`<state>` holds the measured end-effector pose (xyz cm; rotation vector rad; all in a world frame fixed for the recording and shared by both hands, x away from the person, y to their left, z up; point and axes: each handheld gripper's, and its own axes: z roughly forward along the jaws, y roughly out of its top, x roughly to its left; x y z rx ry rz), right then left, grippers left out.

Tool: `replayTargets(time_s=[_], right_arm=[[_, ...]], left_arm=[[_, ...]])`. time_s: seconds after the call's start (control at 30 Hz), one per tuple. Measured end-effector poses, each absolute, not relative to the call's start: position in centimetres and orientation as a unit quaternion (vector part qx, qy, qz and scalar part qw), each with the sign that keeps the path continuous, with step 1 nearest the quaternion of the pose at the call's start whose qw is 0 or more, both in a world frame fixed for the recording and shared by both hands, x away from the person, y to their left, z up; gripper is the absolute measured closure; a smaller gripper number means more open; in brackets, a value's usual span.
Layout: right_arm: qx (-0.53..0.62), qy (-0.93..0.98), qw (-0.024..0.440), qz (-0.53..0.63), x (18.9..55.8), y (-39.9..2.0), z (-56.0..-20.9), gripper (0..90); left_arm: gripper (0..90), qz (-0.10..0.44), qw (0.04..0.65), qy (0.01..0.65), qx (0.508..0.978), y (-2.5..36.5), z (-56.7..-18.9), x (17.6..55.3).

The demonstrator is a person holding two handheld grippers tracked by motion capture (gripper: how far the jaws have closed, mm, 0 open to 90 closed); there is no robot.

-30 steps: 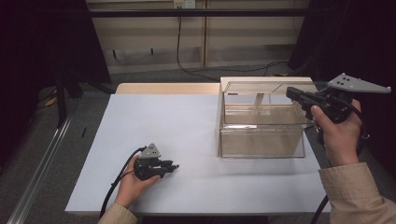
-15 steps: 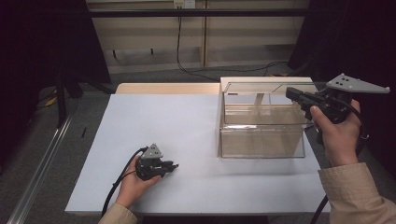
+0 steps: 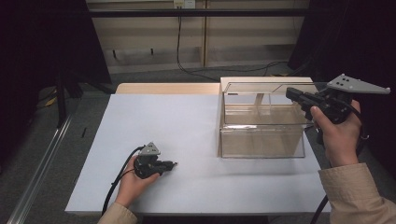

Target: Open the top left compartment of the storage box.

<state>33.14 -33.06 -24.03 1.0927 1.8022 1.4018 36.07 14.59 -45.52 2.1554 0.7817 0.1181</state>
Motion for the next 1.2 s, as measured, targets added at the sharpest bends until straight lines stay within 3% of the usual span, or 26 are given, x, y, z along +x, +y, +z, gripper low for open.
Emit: replayTargets(time_s=[0.13, 0.17, 0.5, 1.2], right_arm=[[0.412, 0.679, 0.301, 0.528, 33.2, -33.1, -24.0, 90.0], [0.412, 0.679, 0.301, 0.528, 33.2, -33.1, -24.0, 90.0], [0.411, 0.683, 0.302, 0.523, 33.0, -33.2, -23.9, 90.0], [0.407, 0.691, 0.290, 0.523, 33.8, -32.3, -24.2, 90.0]], left_arm=[[84.2, 0.056, 0.431, 0.329, 0.839, 14.6, -45.3, 35.9], [84.2, 0.013, 0.426, 0.308, 0.851, 15.1, -44.8, 36.2], [84.2, -0.023, 0.432, 0.308, 0.847, 15.1, -42.9, 35.7], [84.2, -0.039, 0.435, 0.287, 0.852, 14.5, -39.6, 36.3]])
